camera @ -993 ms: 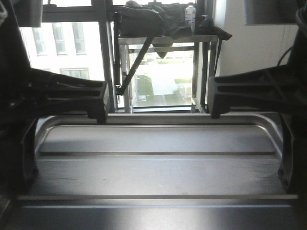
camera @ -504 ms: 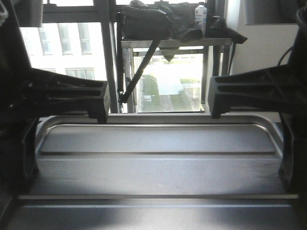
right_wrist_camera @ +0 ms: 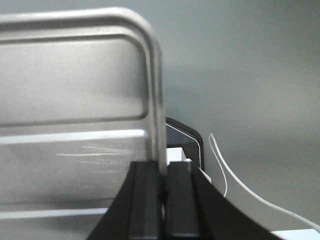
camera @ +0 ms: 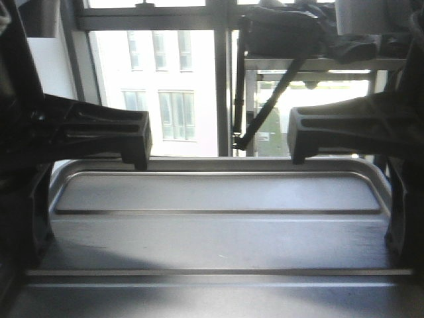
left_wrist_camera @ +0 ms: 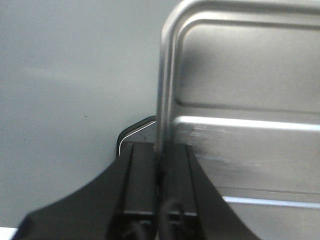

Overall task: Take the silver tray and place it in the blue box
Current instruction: 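Keep holding the tray with both grippers while the base drives, then carry the tray with both grippers up to the blue bin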

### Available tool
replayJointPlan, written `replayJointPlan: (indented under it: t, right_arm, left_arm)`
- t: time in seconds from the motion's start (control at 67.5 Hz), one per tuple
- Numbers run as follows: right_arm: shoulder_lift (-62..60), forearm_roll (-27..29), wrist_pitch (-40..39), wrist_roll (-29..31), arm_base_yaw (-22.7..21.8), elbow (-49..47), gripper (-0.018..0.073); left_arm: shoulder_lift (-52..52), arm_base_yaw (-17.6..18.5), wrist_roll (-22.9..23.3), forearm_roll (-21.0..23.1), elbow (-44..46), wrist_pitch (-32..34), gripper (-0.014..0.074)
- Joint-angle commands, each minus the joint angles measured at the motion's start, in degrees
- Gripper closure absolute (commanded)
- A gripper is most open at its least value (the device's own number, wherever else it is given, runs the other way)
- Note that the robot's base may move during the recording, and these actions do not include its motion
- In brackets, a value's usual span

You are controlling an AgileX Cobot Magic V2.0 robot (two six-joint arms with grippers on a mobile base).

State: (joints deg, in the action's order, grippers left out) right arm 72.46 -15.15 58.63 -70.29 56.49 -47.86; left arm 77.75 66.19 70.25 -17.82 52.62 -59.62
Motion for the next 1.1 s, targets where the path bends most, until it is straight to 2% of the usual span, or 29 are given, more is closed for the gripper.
replayJointPlan:
  t: [0.0,1.082]
  right_arm:
    - [-1.8,-0.6,-4.2,-0.2,0.1,-1.9,0.0510]
    - [-1.8,-0.6,-4.2,-0.2,0.1,-1.9,0.0510]
  left_arm:
    - [-1.8,0.8,0.5,0.2,1.8,3.0,0.0697]
    - [-1.8,0.8,0.5,0.2,1.8,3.0,0.0697]
